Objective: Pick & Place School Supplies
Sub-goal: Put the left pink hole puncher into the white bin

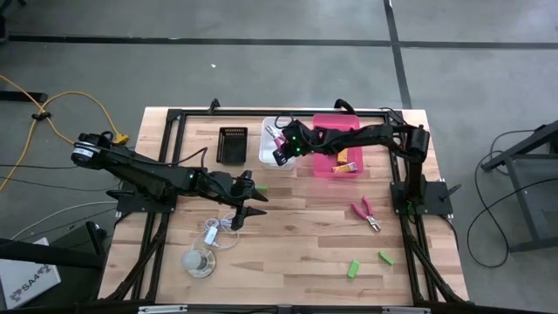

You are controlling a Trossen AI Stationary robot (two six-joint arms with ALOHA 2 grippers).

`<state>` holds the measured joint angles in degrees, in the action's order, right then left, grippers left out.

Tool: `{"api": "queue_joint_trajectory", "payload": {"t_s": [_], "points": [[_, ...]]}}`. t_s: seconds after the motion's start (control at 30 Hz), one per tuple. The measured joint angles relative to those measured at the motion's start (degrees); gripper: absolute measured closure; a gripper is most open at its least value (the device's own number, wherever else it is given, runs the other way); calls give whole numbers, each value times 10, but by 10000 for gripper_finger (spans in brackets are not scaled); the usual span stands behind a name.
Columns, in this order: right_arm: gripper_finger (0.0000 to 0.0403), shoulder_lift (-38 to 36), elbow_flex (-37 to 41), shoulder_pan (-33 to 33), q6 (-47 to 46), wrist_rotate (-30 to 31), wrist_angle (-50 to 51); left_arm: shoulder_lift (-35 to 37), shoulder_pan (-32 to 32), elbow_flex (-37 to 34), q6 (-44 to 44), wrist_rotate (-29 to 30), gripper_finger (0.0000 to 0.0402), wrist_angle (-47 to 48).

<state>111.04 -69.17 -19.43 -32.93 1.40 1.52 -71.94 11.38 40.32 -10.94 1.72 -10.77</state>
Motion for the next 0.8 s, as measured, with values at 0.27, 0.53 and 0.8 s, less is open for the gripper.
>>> {"api": "queue_joint_trajectory", "payload": {"t_s": [0.27,0.53,0.8], "points": [[366,0,0,-2,1,-1,0,0,0,0,0,0,214,0],[366,0,0,-2,12,-3,0,0,0,0,0,0,214,0],[321,0,0,-2,17,-2,0,0,0,0,0,0,214,0]]}}
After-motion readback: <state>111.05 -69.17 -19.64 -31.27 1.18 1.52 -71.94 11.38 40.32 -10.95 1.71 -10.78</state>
